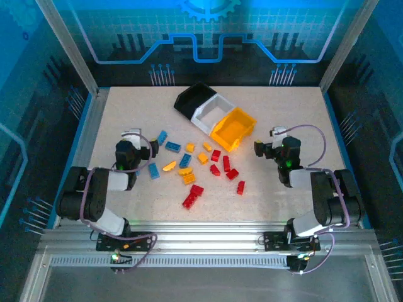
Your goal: Sort the legos into containers by color
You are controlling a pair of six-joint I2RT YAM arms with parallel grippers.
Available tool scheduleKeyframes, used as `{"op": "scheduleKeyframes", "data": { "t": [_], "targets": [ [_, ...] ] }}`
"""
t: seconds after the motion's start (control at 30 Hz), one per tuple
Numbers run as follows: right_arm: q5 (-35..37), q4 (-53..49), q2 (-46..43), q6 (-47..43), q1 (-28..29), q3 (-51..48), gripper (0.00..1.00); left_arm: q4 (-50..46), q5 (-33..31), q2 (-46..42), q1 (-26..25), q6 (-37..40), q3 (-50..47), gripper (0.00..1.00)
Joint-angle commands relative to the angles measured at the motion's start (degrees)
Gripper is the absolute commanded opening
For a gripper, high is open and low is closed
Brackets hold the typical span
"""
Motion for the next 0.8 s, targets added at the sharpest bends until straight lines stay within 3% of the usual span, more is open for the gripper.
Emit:
{"op": "scheduleKeyframes", "data": {
  "t": [0.0, 0.77],
  "targets": [
    [-0.74, 2.02, 0.6, -0.54, -0.33, -0.36, 1.0, 2.0, 1.31, 0.26, -0.24, 1.03, -0.21, 0.99],
    [-0.84, 1.86, 0.6, -0.54, -0.34, -0.27, 1.0, 1.51, 0.47, 0.26, -0.23, 0.65, 0.1, 0.99]
  ]
}}
